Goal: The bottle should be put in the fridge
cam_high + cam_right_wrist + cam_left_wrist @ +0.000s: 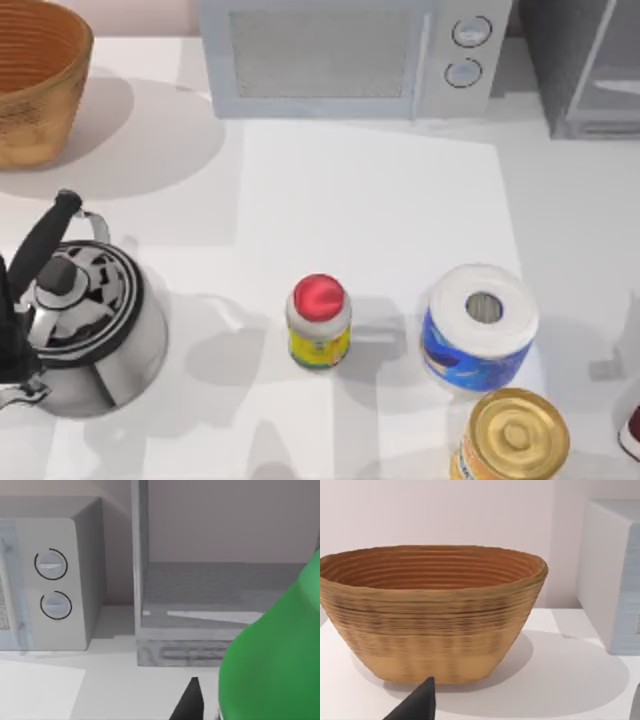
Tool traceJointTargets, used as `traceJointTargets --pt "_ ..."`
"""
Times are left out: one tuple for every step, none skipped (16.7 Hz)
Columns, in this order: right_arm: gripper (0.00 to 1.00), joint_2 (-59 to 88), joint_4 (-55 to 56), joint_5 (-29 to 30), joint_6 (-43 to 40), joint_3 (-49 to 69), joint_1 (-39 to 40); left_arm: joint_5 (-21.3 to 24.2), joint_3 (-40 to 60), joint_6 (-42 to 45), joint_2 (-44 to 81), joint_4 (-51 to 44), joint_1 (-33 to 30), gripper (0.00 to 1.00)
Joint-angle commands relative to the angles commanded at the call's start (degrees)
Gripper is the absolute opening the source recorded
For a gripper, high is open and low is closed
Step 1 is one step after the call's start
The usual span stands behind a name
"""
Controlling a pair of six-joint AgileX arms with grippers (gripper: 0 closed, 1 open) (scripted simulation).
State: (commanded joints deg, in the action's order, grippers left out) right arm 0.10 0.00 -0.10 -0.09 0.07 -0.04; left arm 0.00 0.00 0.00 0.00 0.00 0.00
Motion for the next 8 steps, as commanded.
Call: traceJointTargets --pt "0.01 -0.1 0.0 0.1 0.1 -0.1 0.0 0.0 0.0 0.0 0.0 0.0 0.0 1.00" --pt "0.01 -0.1 0.0 0.1 0.1 -0.1 0.0 0.0 0.0 0.0 0.0 0.0 0.0 1.00" --pt "0.01 -0.1 0.0 0.1 0.1 -0.1 0.0 0.0 0.0 0.0 0.0 0.0 0.0 1.00" --pt "0.01 0.2 0.0 -0.1 0.1 0.0 -0.1 0.0 0.0 0.0 0.0 0.0 0.0 1.00" --pt "0.01 0.2 0.0 -0.1 0.1 0.0 -0.1 0.0 0.0 0.0 0.0 0.0 0.0 1.00" --pt "0.01 0.7 0.3 -0.2 0.1 0.2 -0.3 0.0 0.0 0.0 0.0 0.0 0.0 1.00" --pt "0.01 1.9 0.9 -0.4 0.2 0.7 -0.6 0.0 0.0 0.0 0.0 0.0 0.0 1.00" --pt "0.01 3.7 1.9 -0.7 0.2 1.5 -1.0 0.0 0.0 0.0 0.0 0.0 0.0 1.00"
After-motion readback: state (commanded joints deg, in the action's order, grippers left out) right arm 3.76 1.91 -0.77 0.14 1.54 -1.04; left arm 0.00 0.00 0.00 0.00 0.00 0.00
